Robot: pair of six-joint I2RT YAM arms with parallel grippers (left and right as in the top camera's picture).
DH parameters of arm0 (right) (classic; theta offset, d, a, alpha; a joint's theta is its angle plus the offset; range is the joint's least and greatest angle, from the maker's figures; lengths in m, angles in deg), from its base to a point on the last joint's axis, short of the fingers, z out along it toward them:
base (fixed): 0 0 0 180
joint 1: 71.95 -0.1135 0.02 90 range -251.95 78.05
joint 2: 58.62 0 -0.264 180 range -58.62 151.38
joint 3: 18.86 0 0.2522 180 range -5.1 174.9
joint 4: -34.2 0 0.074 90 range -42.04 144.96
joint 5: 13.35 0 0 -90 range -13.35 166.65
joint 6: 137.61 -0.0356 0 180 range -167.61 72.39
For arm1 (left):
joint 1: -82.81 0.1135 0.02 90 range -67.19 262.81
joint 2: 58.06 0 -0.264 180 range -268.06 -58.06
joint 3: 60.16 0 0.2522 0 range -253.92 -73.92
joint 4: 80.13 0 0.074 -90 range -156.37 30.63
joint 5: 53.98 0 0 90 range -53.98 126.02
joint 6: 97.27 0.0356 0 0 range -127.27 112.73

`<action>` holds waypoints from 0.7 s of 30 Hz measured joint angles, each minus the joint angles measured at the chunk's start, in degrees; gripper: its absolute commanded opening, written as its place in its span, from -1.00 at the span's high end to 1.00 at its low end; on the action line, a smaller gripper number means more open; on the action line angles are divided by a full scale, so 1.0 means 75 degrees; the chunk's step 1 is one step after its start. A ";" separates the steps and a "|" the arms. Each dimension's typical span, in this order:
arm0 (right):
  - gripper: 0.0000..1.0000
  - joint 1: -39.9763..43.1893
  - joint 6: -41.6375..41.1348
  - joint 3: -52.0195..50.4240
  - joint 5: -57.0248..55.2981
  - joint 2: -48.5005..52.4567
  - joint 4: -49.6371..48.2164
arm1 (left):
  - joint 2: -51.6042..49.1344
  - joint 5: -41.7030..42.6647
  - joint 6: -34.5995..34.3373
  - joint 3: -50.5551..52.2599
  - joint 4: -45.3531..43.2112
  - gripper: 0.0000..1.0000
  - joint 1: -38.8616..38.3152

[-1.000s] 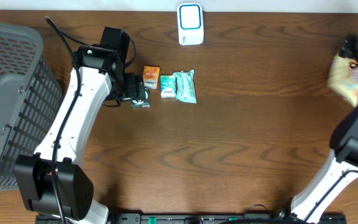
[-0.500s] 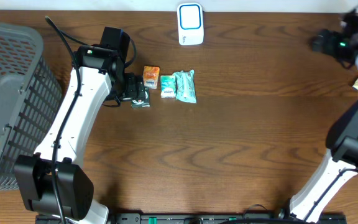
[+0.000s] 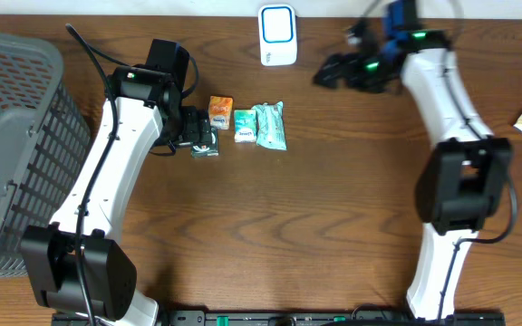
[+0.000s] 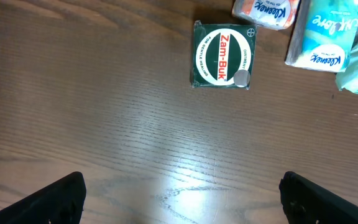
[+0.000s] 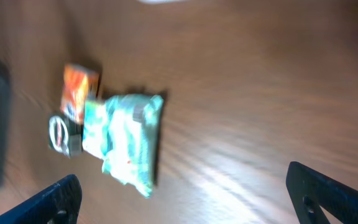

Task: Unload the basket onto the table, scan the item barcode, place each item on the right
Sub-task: 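Reach the right gripper to the green wet-wipe pouch and grasp it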

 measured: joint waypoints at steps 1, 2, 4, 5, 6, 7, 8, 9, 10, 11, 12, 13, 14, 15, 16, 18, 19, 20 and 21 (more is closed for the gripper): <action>-0.99 -0.0248 0.0006 -0.0032 -0.0178 0.0003 0.0044 | 0.0000 0.0003 0.0000 0.0000 0.0000 -0.96 0.0000; -0.99 -0.0519 0.0017 -0.0058 -0.0338 0.0006 0.0114 | 0.0000 0.0000 0.0000 0.0000 0.0000 -0.95 0.0000; -0.99 -0.0918 0.0017 -0.0082 -0.0533 0.0006 0.0163 | 0.0000 0.0000 0.0000 0.0000 0.0000 -0.95 0.0000; -0.98 -0.1113 0.0017 -0.0082 -0.0609 0.0006 0.0163 | 0.0000 0.0000 0.0000 0.0000 0.0000 -0.96 0.0000; -0.99 -0.1297 0.0017 -0.0082 -0.0670 0.0006 0.0163 | 0.0000 0.0003 0.0000 0.0000 0.0000 -0.95 0.0000; -0.99 -0.1454 0.0017 -0.0082 -0.0723 0.0006 0.0160 | 0.0000 0.0000 0.0000 0.0000 0.0000 -0.95 0.0000; -0.99 -0.1565 0.0020 -0.0082 -0.0766 0.0006 0.0163 | 0.0000 0.0000 0.0000 0.0000 0.0000 -0.95 0.0000; -0.99 -0.1655 0.0017 -0.0085 -0.0831 0.0006 0.0163 | 0.0000 0.0000 0.0000 0.0000 0.0000 -0.95 0.0000; -0.99 -0.1751 0.0017 -0.0085 -0.0912 0.0006 0.0166 | 0.0000 0.0003 0.0000 0.0000 0.0000 -0.95 0.0000; -0.99 -0.1853 0.0017 -0.0085 -0.1003 0.0006 0.0166 | 0.0000 0.0003 0.0000 0.0000 0.0000 -0.95 0.0000; -0.98 -0.1964 0.0017 -0.0085 -0.1105 0.0006 0.0166 | 0.0000 0.0000 0.0000 0.0000 0.0000 -0.96 0.0000; -0.99 -0.2078 0.0012 -0.0085 -0.1189 0.0006 0.0163 | 0.0000 0.0003 0.0000 0.0000 0.0000 -0.95 0.0000; -0.98 -0.2157 0.0006 -0.0085 -0.1256 0.0006 0.0157 | 0.0000 0.0003 0.0000 0.0000 0.0000 -0.96 0.0000; -0.99 -0.2224 0.0000 -0.0085 -0.1300 0.0006 0.0152 | 0.0000 0.0000 0.0000 0.0000 0.0000 -0.95 0.0000; -0.99 -0.2285 -0.0015 -0.0085 -0.1326 0.0006 0.0149 | 0.0000 0.0003 0.0000 0.0000 0.0000 -0.95 0.0000; -0.98 -0.2396 -0.0041 -0.0085 -0.1370 0.0006 0.0149 | 0.0000 0.0003 0.0000 0.0000 0.0000 -0.96 0.0000; -0.99 -0.2442 -0.0079 -0.0085 -0.1378 0.0006 0.0146 | 0.0000 0.0003 0.0000 0.0000 0.0000 -0.95 0.0000; -0.98 -0.2477 -0.0125 -0.0085 -0.1384 0.0006 0.0143 | 0.0000 0.0003 0.0000 0.0000 0.0000 -0.95 0.0000; -0.99 -0.2498 -0.0178 -0.0093 -0.1384 0.0006 0.0131 | 0.0000 0.0003 0.0000 0.0000 0.0000 -0.96 0.0000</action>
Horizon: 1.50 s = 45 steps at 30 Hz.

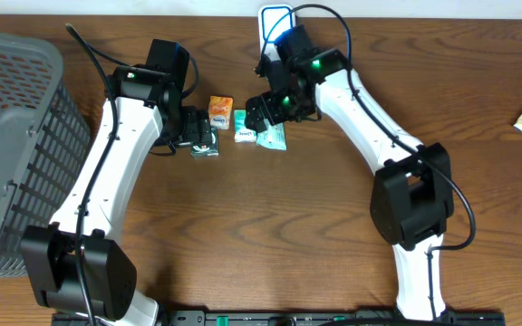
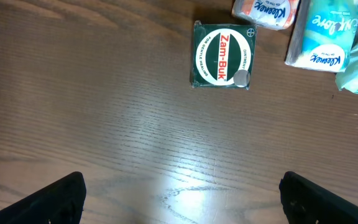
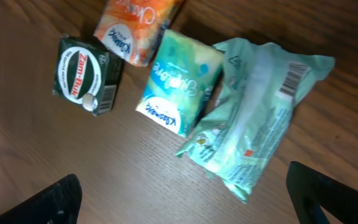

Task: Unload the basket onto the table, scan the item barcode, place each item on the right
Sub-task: 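Reach the right gripper to the green wet-wipe pouch and grasp it, then lift the green pouch and move it right of the items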

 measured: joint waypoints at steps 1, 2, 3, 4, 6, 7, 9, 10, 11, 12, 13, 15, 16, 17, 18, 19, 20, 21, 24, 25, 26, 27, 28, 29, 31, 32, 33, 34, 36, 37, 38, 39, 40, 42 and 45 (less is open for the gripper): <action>-0.98 -0.0023 -0.0058 -0.0032 -0.0009 0.0000 -0.0047 | 0.0000 0.0000 0.0000 0.0000 0.0000 -0.95 0.0000; -0.98 -0.0026 -0.0093 -0.0055 -0.0020 0.0000 -0.0076 | 0.0000 0.0000 0.0000 0.0000 0.0000 -0.95 0.0000; -0.99 -0.0026 -0.0152 -0.0122 -0.0032 0.0000 -0.0157 | 0.0000 -0.0003 0.0000 0.0000 0.0000 -0.95 0.0000; -0.99 -0.0026 -0.0251 -0.0204 -0.0047 0.0000 -0.0248 | 0.0000 -0.0003 0.0000 0.0000 0.0000 -0.95 0.0000; -0.98 -0.0026 -0.0542 -0.0452 -0.0070 0.0000 -0.0460 | 0.0000 0.0000 0.0000 0.0000 0.0000 -0.95 0.0000; -0.99 -0.0026 -0.0682 -0.0565 -0.0079 0.0000 -0.0554 | 0.0000 0.0000 0.0000 0.0000 0.0000 -0.95 0.0000; -0.99 -0.0026 -0.0965 -0.0866 -0.0102 0.0000 -0.0839 | 0.0000 -0.0003 0.0000 0.0000 0.0000 -0.96 0.0000; -0.99 -0.0026 -0.1110 -0.1055 -0.0102 0.0000 -0.1049 | 0.0000 0.0000 0.0000 0.0000 0.0000 -0.95 0.0000; -0.99 -0.0026 -0.1207 -0.1209 -0.0105 0.0000 -0.1215 | 0.0000 -0.0003 0.0000 0.0000 0.0000 -0.95 0.0000; -0.99 -0.0026 -0.1303 -0.1381 -0.0105 0.0000 -0.1384 | 0.0000 0.0000 0.0000 0.0000 0.0000 -0.96 0.0000; -0.99 -0.0026 -0.1373 -0.1547 -0.0105 0.0000 -0.1530 | 0.0000 -0.0003 0.0000 0.0000 0.0000 -0.95 0.0000; -0.99 -0.0026 -0.1486 -0.1862 -0.0108 0.0000 -0.1798 | 0.0000 -0.0003 0.0000 0.0000 0.0000 -0.95 0.0000; -0.98 -0.0026 -0.1530 -0.1979 -0.0105 0.0003 -0.1903 | 0.0000 -0.0003 0.0000 0.0000 -0.0003 -0.95 0.0000; -0.99 -0.0026 -0.1571 -0.2095 -0.0105 0.0003 -0.2014 | 0.0000 -0.0003 0.0000 0.0000 0.0000 -0.95 0.0000; -0.98 -0.0026 -0.1647 -0.2197 -0.0108 0.0006 -0.2119 | 0.0000 -0.0003 0.0000 0.0000 0.0000 -0.95 0.0000; -0.98 -0.0023 -0.1719 -0.2238 -0.0093 0.0003 -0.2192 | 0.0000 0.0000 0.0000 0.0000 -0.0003 -0.96 0.0000; -0.95 -0.0023 -0.1801 -0.2238 -0.0099 -0.0003 -0.2256 | 0.0000 -0.0003 0.0000 0.0000 0.0000 -0.95 0.0000; -0.89 -0.0015 -0.1848 -0.2241 -0.0087 -0.0003 -0.2296 | 0.0000 0.0000 0.0000 0.0000 0.0000 -0.95 0.0000; -0.68 0.0061 -0.1982 -0.2282 0.0093 -0.0003 -0.2398 | 0.0000 -0.0003 0.0000 0.0000 0.0000 -0.96 0.0000; -0.59 0.0111 -0.2020 -0.2305 0.0160 0.0003 -0.2442 | 0.0000 0.0000 0.0000 0.0000 0.0000 -0.96 0.0000; -0.53 0.0157 -0.2052 -0.2328 0.0219 0.0003 -0.2480 | 0.0000 -0.0003 0.0000 0.0000 0.0000 -0.96 0.0000; -0.46 0.0230 -0.2081 -0.2334 0.0259 0.0003 -0.2500 | 0.0000 0.0000 0.0000 0.0000 -0.0003 -0.95 0.0000; -0.39 0.0274 -0.2107 -0.2334 0.0280 0.0012 -0.2521 | 0.0000 0.0000 0.0000 0.0000 0.0000 -0.95 0.0000; -0.29 0.0312 -0.2107 -0.2334 0.0300 0.0015 -0.2527 | 0.0000 0.0000 0.0000 0.0000 0.0000 -0.96 0.0000; -0.27 0.0391 -0.2148 -0.2337 0.0326 0.0035 -0.2532 | 0.0000 0.0000 0.0000 0.0000 0.0000 -0.95 0.0000; -0.27 0.0423 -0.2157 -0.2337 0.0344 0.0055 -0.2538 | 0.0000 0.0000 0.0000 0.0000 0.0000 -0.96 0.0000; -0.27 0.0458 -0.2157 -0.2337 0.0367 0.0067 -0.2535 | 0.0000 -0.0003 0.0000 0.0000 0.0000 -0.95 0.0000; -0.27 0.0493 -0.2157 -0.2337 0.0408 0.0093 -0.2535 | 0.0000 0.0000 0.0000 0.0000 0.0000 -0.96 0.0000; -0.25 0.0586 -0.2148 -0.2337 0.0548 0.0122 -0.2538 | 0.0000 -0.0003 0.0000 0.0000 0.0000 -0.96 0.0000; -0.22 0.0644 -0.2139 -0.2337 0.0621 0.0128 -0.2538 | 0.0000 -0.0003 0.0000 0.0000 0.0000 -0.96 0.0000; -0.18 0.0697 -0.2104 -0.2337 0.0723 0.0140 -0.2541 | 0.0000 -0.0003 0.0000 0.0000 0.0000 -0.95 0.0000; -0.07 0.0752 -0.2057 -0.2337 0.0810 0.0154 -0.2550 | 0.0000 0.0000 0.0000 0.0000 0.0000 -0.96 0.0000; -0.02 0.0801 -0.2005 -0.2337 0.0924 0.0184 -0.2562 | 0.0000 -0.0003 0.0000 0.0000 0.0000 -0.95 0.0000; 0.07 0.0868 -0.1958 -0.2337 0.1037 0.0230 -0.2567 | 0.0000 0.0000 0.0000 0.0000 0.0000 -0.95 0.0000; 0.42 0.0912 -0.1813 -0.2337 0.1311 0.0329 -0.2646 | 0.0000 -0.0003 0.0000 0.0000 0.0000 -0.95 0.0000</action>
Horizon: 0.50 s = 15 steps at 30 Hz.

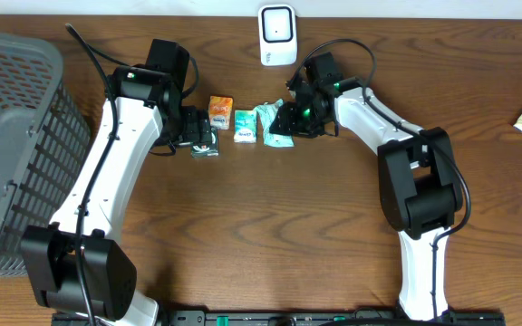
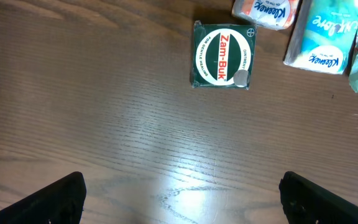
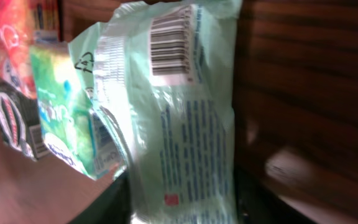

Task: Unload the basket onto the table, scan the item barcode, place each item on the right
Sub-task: 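Lift the green pouch and move it right of the items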

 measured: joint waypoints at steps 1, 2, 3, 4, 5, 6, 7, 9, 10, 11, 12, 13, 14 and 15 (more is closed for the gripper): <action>0.55 0.0000 0.0015 0.0000 0.0052 0.0029 -0.0009 | 0.0000 0.0003 0.0000 0.0000 0.0000 -0.96 0.0000; 0.63 0.0000 0.0058 0.0000 0.0157 0.0073 -0.0032 | 0.0000 0.0003 0.0000 0.0000 0.0000 -0.95 0.0000; 0.64 0.0000 0.0079 0.0003 0.0254 0.0117 -0.0038 | 0.0000 0.0003 0.0000 0.0000 0.0000 -0.96 0.0000; 0.64 0.0006 0.0149 0.0003 0.0356 0.0152 -0.0038 | 0.0000 0.0000 0.0000 0.0000 0.0000 -0.96 0.0000; 0.63 0.0006 0.0166 0.0003 0.0463 0.0166 -0.0006 | 0.0000 0.0000 0.0000 0.0000 0.0000 -0.96 0.0000; 0.64 0.0009 0.0184 0.0006 0.0513 0.0169 0.0055 | 0.0000 0.0003 0.0000 0.0000 0.0000 -0.95 0.0000; 0.66 0.0012 0.0198 0.0006 0.0548 0.0169 0.0102 | 0.0000 0.0000 0.0000 0.0000 0.0000 -0.95 0.0000; 0.71 0.0015 0.0280 0.0006 0.0603 0.0169 0.0216 | 0.0000 0.0003 0.0000 0.0000 0.0000 -0.96 0.0000; 0.71 0.0017 0.0353 0.0017 0.0624 0.0169 0.0306 | 0.0000 0.0003 0.0000 0.0000 0.0000 -0.95 0.0000; 0.72 0.0017 0.0434 0.0055 0.0612 0.0166 0.0469 | 0.0000 0.0003 0.0000 0.0000 0.0000 -0.95 0.0000; 0.73 0.0017 0.0493 0.0073 0.0557 0.0149 0.0600 | 0.0000 0.0003 0.0000 0.0000 0.0000 -0.95 0.0000; 0.73 0.0015 0.0542 0.0102 0.0475 0.0134 0.0717 | 0.0000 0.0003 0.0000 0.0000 0.0000 -0.95 0.0000; 0.74 0.0012 0.0609 0.0131 0.0326 0.0090 0.0886 | 0.0000 0.0000 0.0000 0.0000 0.0000 -0.95 0.0000; 0.75 -0.0009 0.0662 0.0152 0.0175 0.0047 0.1005 | 0.0000 0.0000 0.0000 0.0000 0.0000 -0.96 0.0000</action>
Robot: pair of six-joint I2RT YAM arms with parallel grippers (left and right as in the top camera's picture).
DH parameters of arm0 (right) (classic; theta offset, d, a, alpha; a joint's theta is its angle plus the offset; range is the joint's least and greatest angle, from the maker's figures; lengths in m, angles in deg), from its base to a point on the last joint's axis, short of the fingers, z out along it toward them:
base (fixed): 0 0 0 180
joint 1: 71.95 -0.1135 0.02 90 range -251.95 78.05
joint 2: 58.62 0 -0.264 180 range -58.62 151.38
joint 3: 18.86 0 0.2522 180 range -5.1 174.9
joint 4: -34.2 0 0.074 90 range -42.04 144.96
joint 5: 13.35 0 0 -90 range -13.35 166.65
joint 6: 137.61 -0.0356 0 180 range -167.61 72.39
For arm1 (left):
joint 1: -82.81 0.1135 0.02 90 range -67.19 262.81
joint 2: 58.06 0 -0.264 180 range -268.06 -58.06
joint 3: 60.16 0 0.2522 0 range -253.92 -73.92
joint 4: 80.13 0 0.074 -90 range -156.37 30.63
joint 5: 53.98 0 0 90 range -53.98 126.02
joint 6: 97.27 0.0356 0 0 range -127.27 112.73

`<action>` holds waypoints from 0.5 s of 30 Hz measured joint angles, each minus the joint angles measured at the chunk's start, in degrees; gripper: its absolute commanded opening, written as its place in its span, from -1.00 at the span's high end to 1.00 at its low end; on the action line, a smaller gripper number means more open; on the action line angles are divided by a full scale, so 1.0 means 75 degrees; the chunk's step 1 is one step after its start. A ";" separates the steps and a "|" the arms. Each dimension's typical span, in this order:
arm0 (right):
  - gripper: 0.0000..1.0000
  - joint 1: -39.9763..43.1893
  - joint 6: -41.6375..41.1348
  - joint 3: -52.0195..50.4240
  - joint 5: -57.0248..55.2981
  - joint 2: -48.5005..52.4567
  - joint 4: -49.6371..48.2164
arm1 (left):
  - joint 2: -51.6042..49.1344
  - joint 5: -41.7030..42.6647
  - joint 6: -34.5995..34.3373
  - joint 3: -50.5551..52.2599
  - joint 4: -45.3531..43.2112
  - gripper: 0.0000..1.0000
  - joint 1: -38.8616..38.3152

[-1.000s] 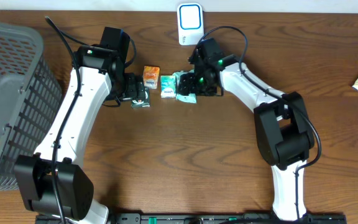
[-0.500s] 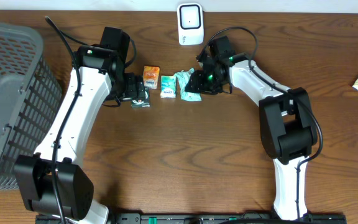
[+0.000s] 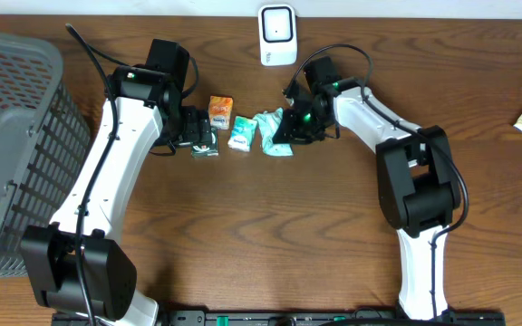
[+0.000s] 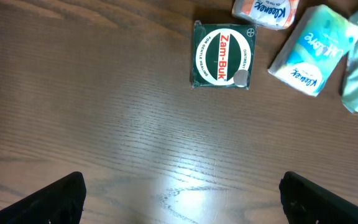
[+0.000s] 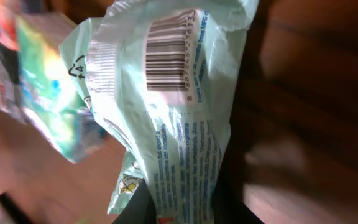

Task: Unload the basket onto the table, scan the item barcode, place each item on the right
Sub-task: 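Lift the green pouch and move it right of the items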

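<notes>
My right gripper is shut on the lower end of a pale green plastic packet, whose barcode faces the wrist camera. From overhead the packet sits tilted just right of the row of items, below the white scanner. My left gripper is open over bare wood, short of the green Zam-Buk box.
An orange tissue pack and a teal Kleenex pack lie between the Zam-Buk box and the packet. A grey mesh basket fills the left side. A colourful packet lies at the right edge.
The green packet in my right gripper has shifted slightly nearer and tilted. The teal Kleenex pack has turned and slid a little left. The left arm has not moved.
My right gripper was open at the back right near the scanner, then open above the row of items. By 0.5 s ago it was shut on the green packet, which has now shifted and nudged the teal pack. The left gripper stayed open throughout.
</notes>
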 measured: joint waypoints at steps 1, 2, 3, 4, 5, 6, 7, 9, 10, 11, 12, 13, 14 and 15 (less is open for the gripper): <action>0.86 -0.0026 0.0070 0.0012 -0.0233 -0.0079 0.0119 | 0.0000 0.0000 0.0000 0.0000 0.0000 -0.95 0.0000; 0.98 -0.0058 0.0143 0.0015 -0.0510 -0.0157 0.0230 | 0.0000 0.0003 0.0000 0.0000 0.0000 -0.95 0.0000; 0.98 -0.0102 0.0230 0.0015 -0.0816 -0.0265 0.0323 | 0.0000 0.0003 0.0000 0.0000 0.0000 -0.95 0.0000; 0.98 -0.0166 0.0356 0.0015 -0.1119 -0.0373 0.0411 | 0.0000 0.0000 0.0000 0.0000 0.0000 -0.95 0.0000; 0.98 -0.0251 0.0455 0.0017 -0.1483 -0.0490 0.0507 | 0.0000 0.0000 0.0000 0.0000 0.0000 -0.96 0.0000; 0.98 -0.0300 0.0475 0.0020 -0.1699 -0.0542 0.0548 | 0.0000 0.0003 0.0000 0.0000 0.0000 -0.95 0.0000; 0.98 -0.0393 0.0513 0.0023 -0.2014 -0.0618 0.0612 | 0.0000 0.0003 0.0000 0.0000 0.0000 -0.95 0.0000; 0.98 -0.0699 0.0615 0.0032 -0.2876 -0.0694 0.0697 | 0.0000 0.0003 0.0000 0.0000 0.0000 -0.95 0.0000; 0.98 -0.0784 0.0627 0.0032 -0.3136 -0.0694 0.0723 | 0.0000 0.0003 0.0000 0.0000 0.0000 -0.95 0.0000; 0.98 -0.0877 0.0647 0.0035 -0.3436 -0.0697 0.0731 | 0.0000 0.0003 0.0000 0.0000 0.0000 -0.95 0.0000; 0.98 -0.0915 0.0650 0.0044 -0.3570 -0.0697 0.0734 | 0.0000 0.0000 0.0000 0.0000 0.0000 -0.95 0.0000; 0.98 -0.1023 0.0650 0.0067 -0.3896 -0.0697 0.0737 | 0.0000 0.0000 0.0000 0.0000 0.0000 -0.95 0.0000; 0.98 -0.1113 0.0647 0.0079 -0.4202 -0.0699 0.0740 | 0.0000 0.0000 0.0000 0.0000 -0.0003 -0.95 0.0000; 0.98 -0.1163 0.0644 0.0090 -0.4444 -0.0699 0.0752 | 0.0000 0.0003 0.0000 0.0000 0.0000 -0.95 0.0000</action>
